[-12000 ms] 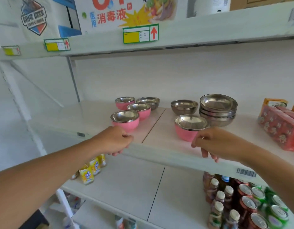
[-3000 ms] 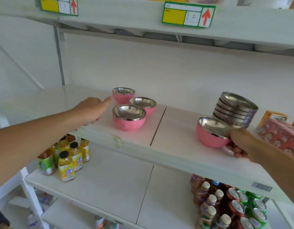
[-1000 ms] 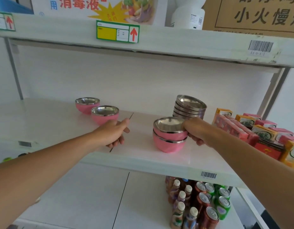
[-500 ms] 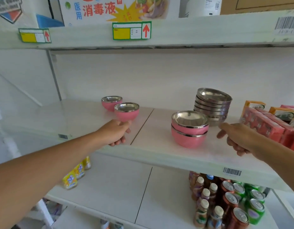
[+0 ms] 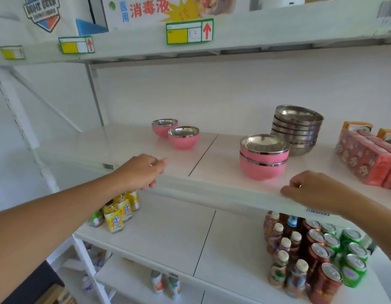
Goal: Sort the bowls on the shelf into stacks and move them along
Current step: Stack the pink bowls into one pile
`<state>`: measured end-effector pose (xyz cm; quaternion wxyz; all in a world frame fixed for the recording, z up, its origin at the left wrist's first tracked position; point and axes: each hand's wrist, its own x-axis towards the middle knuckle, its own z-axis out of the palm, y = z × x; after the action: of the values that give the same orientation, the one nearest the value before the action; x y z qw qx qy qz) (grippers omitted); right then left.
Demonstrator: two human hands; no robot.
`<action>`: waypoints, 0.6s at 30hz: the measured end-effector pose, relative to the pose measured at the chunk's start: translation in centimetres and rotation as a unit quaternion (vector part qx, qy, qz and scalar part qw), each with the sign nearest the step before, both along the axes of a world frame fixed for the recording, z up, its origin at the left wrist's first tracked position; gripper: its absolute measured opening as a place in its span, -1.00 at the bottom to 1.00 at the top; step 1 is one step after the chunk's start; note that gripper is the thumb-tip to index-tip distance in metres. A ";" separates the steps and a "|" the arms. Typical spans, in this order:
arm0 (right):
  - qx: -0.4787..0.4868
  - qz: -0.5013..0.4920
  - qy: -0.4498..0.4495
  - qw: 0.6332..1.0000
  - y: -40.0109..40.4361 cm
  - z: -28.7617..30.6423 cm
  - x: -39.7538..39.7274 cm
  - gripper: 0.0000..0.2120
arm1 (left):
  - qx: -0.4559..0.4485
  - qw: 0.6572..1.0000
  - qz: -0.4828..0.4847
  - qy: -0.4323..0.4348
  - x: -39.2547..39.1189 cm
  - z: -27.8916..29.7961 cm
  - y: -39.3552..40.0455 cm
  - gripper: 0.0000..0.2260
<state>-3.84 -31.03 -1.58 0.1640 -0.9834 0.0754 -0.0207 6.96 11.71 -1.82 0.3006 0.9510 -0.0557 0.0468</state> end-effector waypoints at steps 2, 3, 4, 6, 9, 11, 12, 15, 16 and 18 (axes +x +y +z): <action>-0.014 0.017 0.009 1.000 3.0 0.5 -1.0 -0.60 | -0.057 0.998 -0.008 0.036 -0.4 -0.2 1.3 -0.57; -0.021 0.022 0.007 1.000 4.7 0.7 -1.3 -0.62 | -0.068 0.996 -0.015 0.047 -0.9 -0.2 2.1 -0.56; -0.021 0.025 0.003 0.999 6.6 1.0 -1.4 -0.64 | -0.050 0.998 -0.024 0.042 -1.2 -0.4 2.9 -0.55; 0.008 0.027 -0.009 1.000 10.4 0.9 -1.0 -0.68 | 0.034 0.999 -0.032 -0.002 -2.1 -1.0 4.9 -0.50; 0.037 0.037 -0.022 0.998 15.8 0.4 0.6 -0.69 | 0.145 0.987 -0.023 -0.068 -3.2 -1.7 7.9 -0.46; 0.041 0.038 -0.029 0.998 18.8 0.4 1.9 -0.69 | 0.170 0.982 -0.023 -0.078 -3.6 -1.7 9.7 -0.45; 0.043 0.037 -0.031 0.998 20.0 0.6 2.5 -0.69 | 0.176 0.981 -0.023 -0.080 -3.6 -1.4 10.5 -0.45; 0.035 0.029 -0.045 0.998 22.7 1.6 4.4 -0.68 | 0.190 0.977 -0.022 -0.097 -3.0 -0.3 12.3 -0.46; 0.033 0.026 -0.052 0.998 23.3 2.0 5.2 -0.69 | 0.192 0.976 -0.021 -0.101 -2.6 0.2 12.6 -0.47; 0.032 0.024 -0.065 0.997 24.1 2.7 6.7 -0.69 | 0.192 0.976 -0.019 -0.103 -1.5 1.1 13.0 -0.46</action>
<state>2.90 -6.93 1.09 0.2004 -0.9756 0.0419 -0.0787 5.46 24.72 -0.69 0.1060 0.9798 -0.1126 0.1269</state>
